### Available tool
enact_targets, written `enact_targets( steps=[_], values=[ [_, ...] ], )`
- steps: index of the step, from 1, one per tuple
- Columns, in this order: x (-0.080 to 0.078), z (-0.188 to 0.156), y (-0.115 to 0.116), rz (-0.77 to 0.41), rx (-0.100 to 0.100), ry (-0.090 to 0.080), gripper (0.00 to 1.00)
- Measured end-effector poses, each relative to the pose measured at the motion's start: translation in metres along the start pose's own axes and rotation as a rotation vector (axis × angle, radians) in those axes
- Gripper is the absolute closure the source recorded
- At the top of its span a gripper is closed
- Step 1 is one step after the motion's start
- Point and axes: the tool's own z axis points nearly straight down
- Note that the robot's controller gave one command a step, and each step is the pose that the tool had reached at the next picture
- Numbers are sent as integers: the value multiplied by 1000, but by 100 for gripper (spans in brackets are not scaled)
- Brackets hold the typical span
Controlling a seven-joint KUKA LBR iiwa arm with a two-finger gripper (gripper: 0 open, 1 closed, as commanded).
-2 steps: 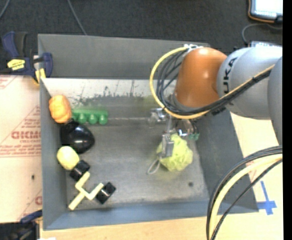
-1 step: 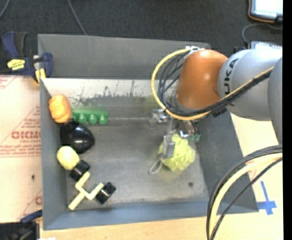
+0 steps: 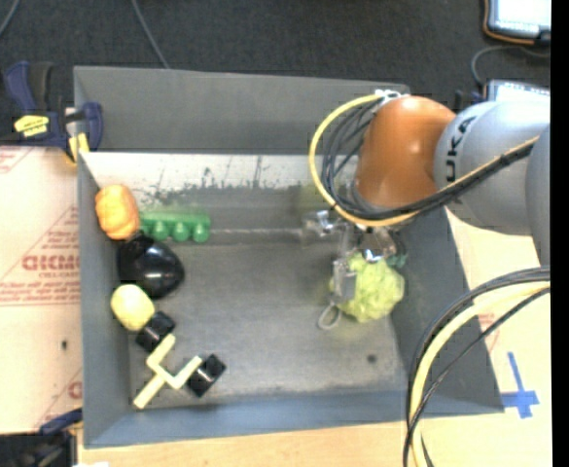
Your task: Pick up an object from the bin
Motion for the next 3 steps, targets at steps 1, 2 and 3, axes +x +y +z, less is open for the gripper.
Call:
enact_targets(
  steps=[1,2,3],
  values=[
    [21,0,-16,50,-1,-1,0],
    [33,-1,-39,54,0,-4,0],
    [27,-36,-57,5,-2,3,0]
  ],
)
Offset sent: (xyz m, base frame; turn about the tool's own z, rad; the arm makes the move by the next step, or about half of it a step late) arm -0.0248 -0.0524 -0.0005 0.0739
